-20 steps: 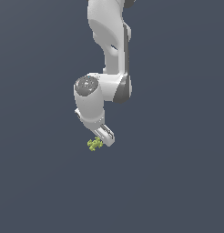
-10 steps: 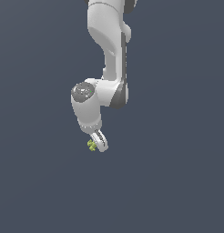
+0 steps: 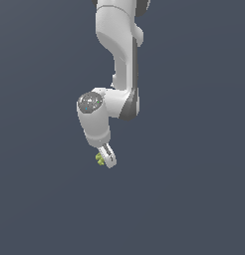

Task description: Pick up the object and move it to a goal position.

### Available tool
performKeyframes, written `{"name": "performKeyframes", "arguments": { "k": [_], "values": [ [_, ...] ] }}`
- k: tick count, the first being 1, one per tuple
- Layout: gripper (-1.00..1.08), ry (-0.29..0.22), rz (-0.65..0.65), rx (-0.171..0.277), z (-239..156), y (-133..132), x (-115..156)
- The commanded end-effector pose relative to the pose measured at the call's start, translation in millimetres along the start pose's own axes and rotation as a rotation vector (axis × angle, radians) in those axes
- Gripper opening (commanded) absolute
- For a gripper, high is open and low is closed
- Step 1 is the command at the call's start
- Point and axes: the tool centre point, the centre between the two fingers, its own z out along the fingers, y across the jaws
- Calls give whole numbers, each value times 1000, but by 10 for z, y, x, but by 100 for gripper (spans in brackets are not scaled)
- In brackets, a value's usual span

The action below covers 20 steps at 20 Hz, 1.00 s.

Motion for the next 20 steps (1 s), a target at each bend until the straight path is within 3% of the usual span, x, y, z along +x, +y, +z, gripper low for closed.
{"name": "performKeyframes", "arguments": {
  "k": [1, 14, 15, 20],
  "values": [
    [100, 0, 1, -1, 50, 3, -1],
    [100, 0, 5, 0, 490, 3, 3],
    [-100, 0, 5, 0, 490, 3, 3],
    [-100, 0, 5, 0, 490, 3, 3]
  ]
}}
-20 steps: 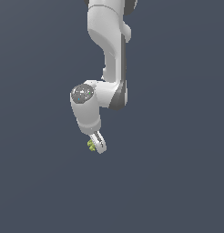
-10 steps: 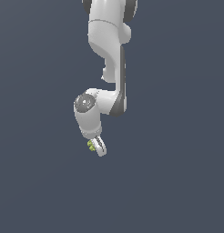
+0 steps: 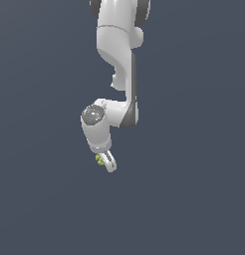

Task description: Pick up the object and move it to a goal position.

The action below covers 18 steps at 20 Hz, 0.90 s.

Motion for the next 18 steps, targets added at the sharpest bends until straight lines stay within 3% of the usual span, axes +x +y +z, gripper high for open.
{"name": "performKeyframes", "arguments": {
  "k": [1, 18],
  "values": [
    [-100, 0, 0, 0, 2, -2, -3],
    [-100, 0, 0, 0, -206, 136, -195]
  ]
}}
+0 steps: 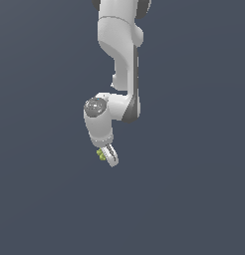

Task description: Pick up the object and move it to a goal position.

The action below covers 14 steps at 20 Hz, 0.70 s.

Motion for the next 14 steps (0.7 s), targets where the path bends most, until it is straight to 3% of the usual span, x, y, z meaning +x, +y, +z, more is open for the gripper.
{"name": "performKeyframes", "arguments": {
  "k": [1, 14],
  "values": [
    [-100, 0, 0, 1, -81, 49, -74],
    [-100, -1, -1, 1, -721, 462, -669]
  ]
}}
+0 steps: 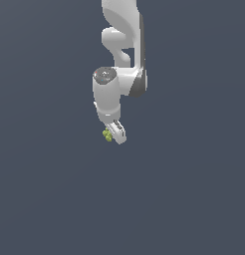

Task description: Pick up the object and move it to a goal position.

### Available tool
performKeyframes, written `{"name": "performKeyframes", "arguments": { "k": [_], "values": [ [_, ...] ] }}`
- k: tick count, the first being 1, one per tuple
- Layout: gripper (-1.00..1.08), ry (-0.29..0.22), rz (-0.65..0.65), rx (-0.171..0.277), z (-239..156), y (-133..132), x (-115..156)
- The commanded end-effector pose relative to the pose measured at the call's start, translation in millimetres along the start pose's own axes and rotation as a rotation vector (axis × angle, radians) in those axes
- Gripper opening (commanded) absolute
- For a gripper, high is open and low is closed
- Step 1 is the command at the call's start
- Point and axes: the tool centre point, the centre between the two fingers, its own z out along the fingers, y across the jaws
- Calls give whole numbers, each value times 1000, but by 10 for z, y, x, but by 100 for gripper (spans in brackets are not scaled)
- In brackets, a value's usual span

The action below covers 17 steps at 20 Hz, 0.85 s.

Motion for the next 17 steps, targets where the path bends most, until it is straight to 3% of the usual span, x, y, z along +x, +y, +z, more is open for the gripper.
{"name": "performKeyframes", "arguments": {
  "k": [1, 9, 17],
  "values": [
    [-100, 0, 0, 0, -120, 79, -112],
    [-100, 1, 0, -1, -390, 235, -345],
    [-100, 1, 0, -1, -482, 275, -413]
  ]
}}
